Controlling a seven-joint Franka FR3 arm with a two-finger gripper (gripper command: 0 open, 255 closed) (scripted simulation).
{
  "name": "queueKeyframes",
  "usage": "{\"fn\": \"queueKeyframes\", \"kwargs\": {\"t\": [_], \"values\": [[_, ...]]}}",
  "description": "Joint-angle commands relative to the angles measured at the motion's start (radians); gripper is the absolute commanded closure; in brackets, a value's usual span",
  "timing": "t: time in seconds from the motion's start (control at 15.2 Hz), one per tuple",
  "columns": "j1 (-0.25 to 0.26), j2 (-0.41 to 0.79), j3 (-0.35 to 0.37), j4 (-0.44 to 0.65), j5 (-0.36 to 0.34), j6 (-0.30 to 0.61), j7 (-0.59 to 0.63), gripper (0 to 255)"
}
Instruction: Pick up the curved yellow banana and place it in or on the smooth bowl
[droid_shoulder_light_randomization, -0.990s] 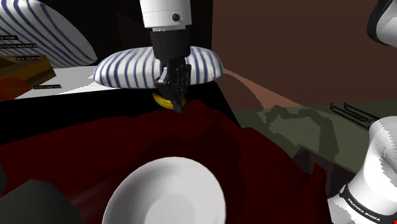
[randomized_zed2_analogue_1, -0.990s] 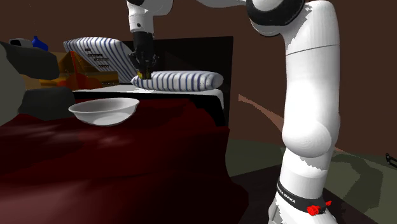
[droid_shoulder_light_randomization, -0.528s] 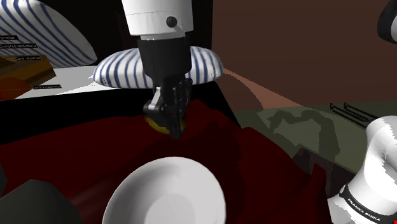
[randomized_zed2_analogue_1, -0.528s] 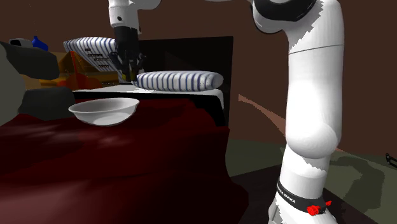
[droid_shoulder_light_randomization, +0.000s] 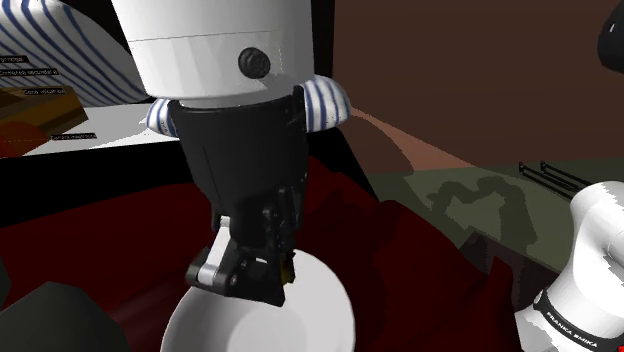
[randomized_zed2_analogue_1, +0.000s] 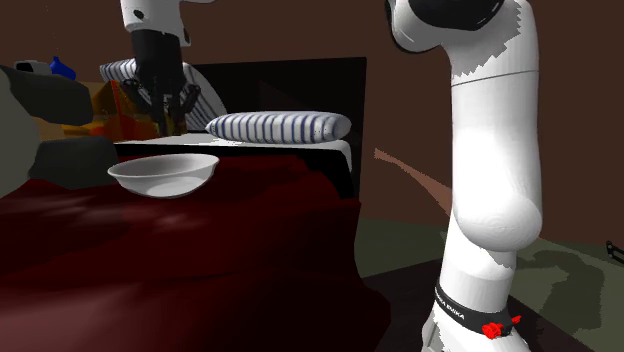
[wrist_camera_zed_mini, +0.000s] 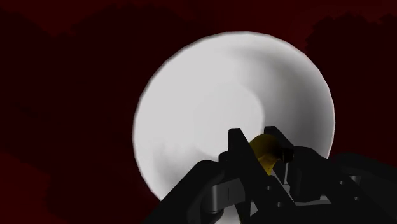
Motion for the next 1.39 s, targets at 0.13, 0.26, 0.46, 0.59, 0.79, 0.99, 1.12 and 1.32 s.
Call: {"fn": "queueKeyframes", "kwargs": {"t": [0.13, 0.26, 0.46, 0.59, 0.79, 0.99, 1.12, 1.32], "values": [[0.002, -0.008, 0.002, -0.058, 0.003, 0.051, 0.006, 255], [0.000, -0.013, 0.001, -0.092, 0.005, 0.080, 0.003, 255], [-0.002, -0.019, 0.000, -0.140, 0.007, 0.122, 0.000, 255], [-0.003, -0.021, 0.000, -0.170, 0.008, 0.150, -0.002, 255], [-0.004, -0.022, 0.000, -0.177, 0.009, 0.157, -0.003, 255], [-0.004, -0.022, 0.000, -0.177, 0.009, 0.157, -0.003, 255], [-0.004, -0.022, 0.000, -0.177, 0.009, 0.157, -0.003, 255], [-0.004, -0.022, 0.000, -0.177, 0.009, 0.157, -0.003, 0]]}}
